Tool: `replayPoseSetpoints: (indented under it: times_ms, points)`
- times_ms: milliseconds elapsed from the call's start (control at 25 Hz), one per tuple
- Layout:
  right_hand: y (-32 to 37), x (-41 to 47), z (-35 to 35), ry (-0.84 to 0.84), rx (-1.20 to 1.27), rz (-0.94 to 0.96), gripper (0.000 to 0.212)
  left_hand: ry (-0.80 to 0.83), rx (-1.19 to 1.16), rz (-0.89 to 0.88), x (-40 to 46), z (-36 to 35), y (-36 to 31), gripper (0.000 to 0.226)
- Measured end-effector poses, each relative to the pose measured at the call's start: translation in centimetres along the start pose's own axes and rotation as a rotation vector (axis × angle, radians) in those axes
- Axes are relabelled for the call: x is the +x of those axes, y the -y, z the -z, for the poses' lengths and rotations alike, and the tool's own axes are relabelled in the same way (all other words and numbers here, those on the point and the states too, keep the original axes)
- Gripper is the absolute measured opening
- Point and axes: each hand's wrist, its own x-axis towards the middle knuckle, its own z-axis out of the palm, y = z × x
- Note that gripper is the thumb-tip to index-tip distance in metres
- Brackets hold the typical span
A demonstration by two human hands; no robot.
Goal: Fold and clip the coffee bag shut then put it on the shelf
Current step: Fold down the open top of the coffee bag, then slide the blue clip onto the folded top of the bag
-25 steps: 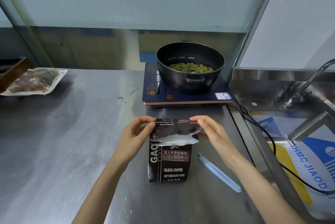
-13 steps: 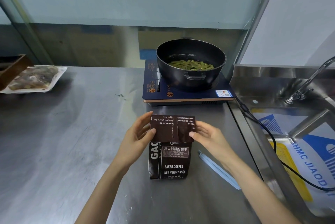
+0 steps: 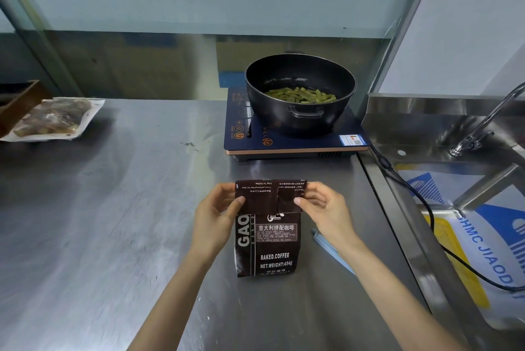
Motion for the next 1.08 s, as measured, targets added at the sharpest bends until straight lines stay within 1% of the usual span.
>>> replayPoseSetpoints:
  times_ms: [80, 200, 280, 480, 640, 720, 800, 840, 1000, 1080]
  points:
    - [0.1, 0.0, 0.2, 0.033, -0.001, -0.006, 0.022, 0.023, -0.008, -0.007, 0.0, 0.1, -0.1, 0.026]
    - [0.4, -0.3, 1.0, 0.151, 0.07, -0.037, 0.033, 0.06, -0.013, -0.016, 0.0, 0.4, -0.2, 0.024]
    - [0.0, -0.5, 1.9, 0.196, 0.055, -0.067, 0.032, 0.084, -0.029, -0.015, 0.1, 0.5, -0.2, 0.023]
    - [-3.8, -0.9, 3.6, 0.112, -0.255, -0.108, 0.032, 0.097, -0.079, -0.006, 0.1, 0.4, -0.1, 0.024]
    - [-7.5, -1.6, 4.4, 0.167, -0.603, -0.183, 0.042, 0.078, -0.063, -0.008, 0.2, 0.2, -0.1, 0.028]
    - [-8.8, -2.0, 4.5, 0.206, -0.714, -0.248, 0.049, 0.07, -0.055, -0.009, 0.3, 0.2, 0.0, 0.029]
    - [-9.6, -2.4, 4.3, 0.226, -0.767, -0.282, 0.052, 0.07, -0.059, -0.016, 0.2, 0.2, 0.1, 0.03]
    - [-9.9, -2.5, 4.3, 0.217, -0.77, -0.287, 0.049, 0.068, -0.061, -0.02, 0.2, 0.2, 0.0, 0.029]
    - [-10.2, -2.9, 3.9, 0.15, -0.728, -0.269, 0.023, 0.025, -0.055, -0.023, 0.1, -0.1, 0.2, 0.03]
    - [-10.2, -3.0, 3.9, 0.126, -0.722, -0.253, 0.019, 0.004, -0.048, -0.033, 0.0, -0.3, 0.2, 0.035]
